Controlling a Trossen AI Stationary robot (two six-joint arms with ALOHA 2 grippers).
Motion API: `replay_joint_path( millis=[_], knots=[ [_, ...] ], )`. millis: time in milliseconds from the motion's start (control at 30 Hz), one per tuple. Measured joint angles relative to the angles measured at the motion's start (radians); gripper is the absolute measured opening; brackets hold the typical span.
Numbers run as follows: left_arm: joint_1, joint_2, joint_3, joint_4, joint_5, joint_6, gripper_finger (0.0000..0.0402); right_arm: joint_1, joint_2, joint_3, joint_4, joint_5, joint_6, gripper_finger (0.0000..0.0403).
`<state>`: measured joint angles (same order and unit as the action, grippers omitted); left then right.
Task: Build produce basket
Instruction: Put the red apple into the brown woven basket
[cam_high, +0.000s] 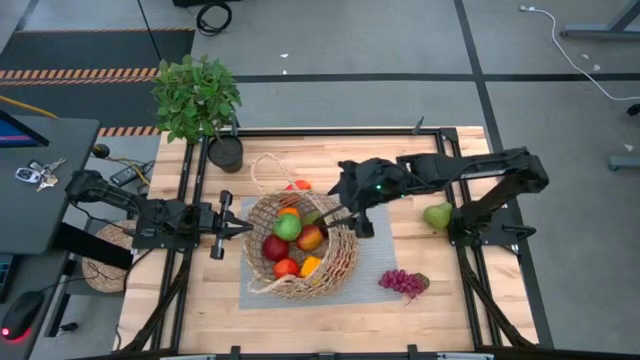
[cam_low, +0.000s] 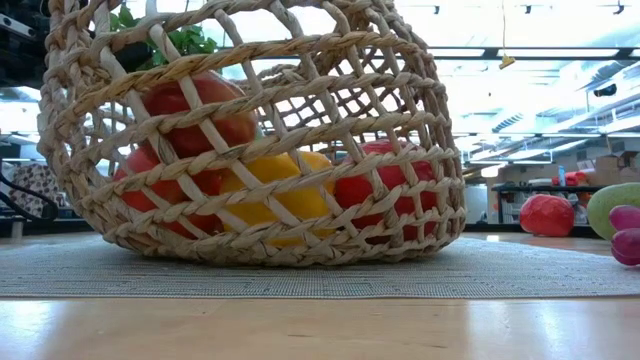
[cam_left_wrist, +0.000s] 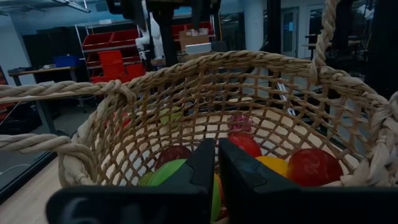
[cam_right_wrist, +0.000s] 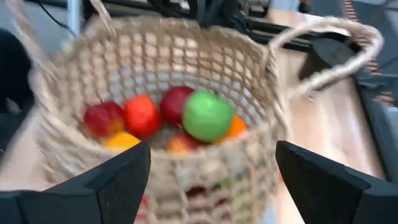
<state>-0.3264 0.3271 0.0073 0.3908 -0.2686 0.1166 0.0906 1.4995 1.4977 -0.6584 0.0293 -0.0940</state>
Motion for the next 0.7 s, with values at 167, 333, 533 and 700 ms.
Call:
replay_joint_path(
  millis=[167, 333, 533, 700],
  knots=[
    [0.000, 0.000, 0.000, 0.000, 0.000, 0.000, 0.0031, -0.012, -0.098, -0.135, 0.042, 0.084, -0.033, 0.0349],
    [0.000, 0.000, 0.000, 0.000, 0.000, 0.000, 0.0036, -0.035, -0.215, -0.264, 0.003, 0.115, 0.063, 0.0349],
    [0.000, 0.000, 0.000, 0.000, 0.000, 0.000, 0.0029, -0.095, -0.311, -0.415, 0.049, 0.159, 0.168, 0.0349],
    [0.000, 0.000, 0.000, 0.000, 0.000, 0.000, 0.0031, -0.169, -0.308, -0.458, 0.062, 0.135, 0.248, 0.0349]
  ],
)
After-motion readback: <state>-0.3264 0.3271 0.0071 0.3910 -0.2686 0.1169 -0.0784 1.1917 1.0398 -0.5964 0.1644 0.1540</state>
